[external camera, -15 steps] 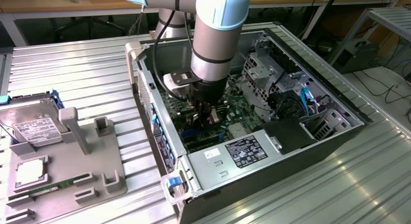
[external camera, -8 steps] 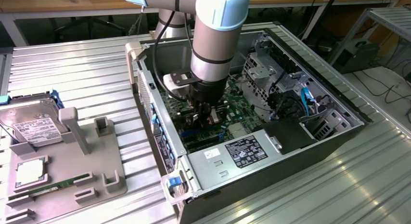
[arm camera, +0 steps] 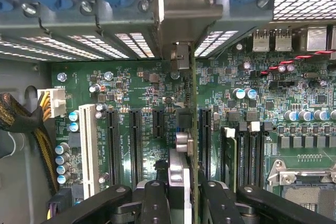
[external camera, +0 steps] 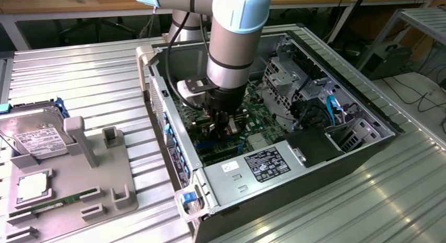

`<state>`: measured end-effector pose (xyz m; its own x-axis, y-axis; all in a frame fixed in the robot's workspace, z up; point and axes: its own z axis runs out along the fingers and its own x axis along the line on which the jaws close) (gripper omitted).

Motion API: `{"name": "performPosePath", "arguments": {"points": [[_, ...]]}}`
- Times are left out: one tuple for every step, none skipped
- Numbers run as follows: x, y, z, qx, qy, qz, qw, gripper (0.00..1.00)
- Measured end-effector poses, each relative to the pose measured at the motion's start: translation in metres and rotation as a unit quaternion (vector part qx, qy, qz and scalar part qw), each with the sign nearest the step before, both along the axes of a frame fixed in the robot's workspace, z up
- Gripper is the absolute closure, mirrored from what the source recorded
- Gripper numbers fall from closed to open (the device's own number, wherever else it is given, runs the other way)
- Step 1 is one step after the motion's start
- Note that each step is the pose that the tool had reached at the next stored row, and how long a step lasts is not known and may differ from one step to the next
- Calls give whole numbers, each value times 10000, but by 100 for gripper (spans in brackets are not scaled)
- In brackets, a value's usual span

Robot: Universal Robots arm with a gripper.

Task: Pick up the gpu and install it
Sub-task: 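Insert the gpu into the slot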

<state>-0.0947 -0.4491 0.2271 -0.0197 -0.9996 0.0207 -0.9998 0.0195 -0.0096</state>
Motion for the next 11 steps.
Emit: {"name": "performPosePath", "arguments": {"points": [[-1, 1, 6, 3, -2, 0, 10000, 71], [-5, 2, 17, 6, -4, 0, 10000, 71], [-8, 1, 31, 3, -2, 0, 10000, 71], [-10, 0, 40, -2, 0, 0, 10000, 71], [-10, 0, 40, 0, 0, 0, 10000, 71], [-10, 0, 40, 0, 0, 0, 10000, 71], [-11, 0, 40, 0, 0, 0, 10000, 71], [-11, 0, 42, -1, 1, 0, 10000, 71], [-11, -1, 42, -2, 1, 0, 10000, 71], [-11, -2, 43, -3, 1, -3, 10000, 71], [-11, -2, 43, -3, 1, -5, 10000, 71]]}}
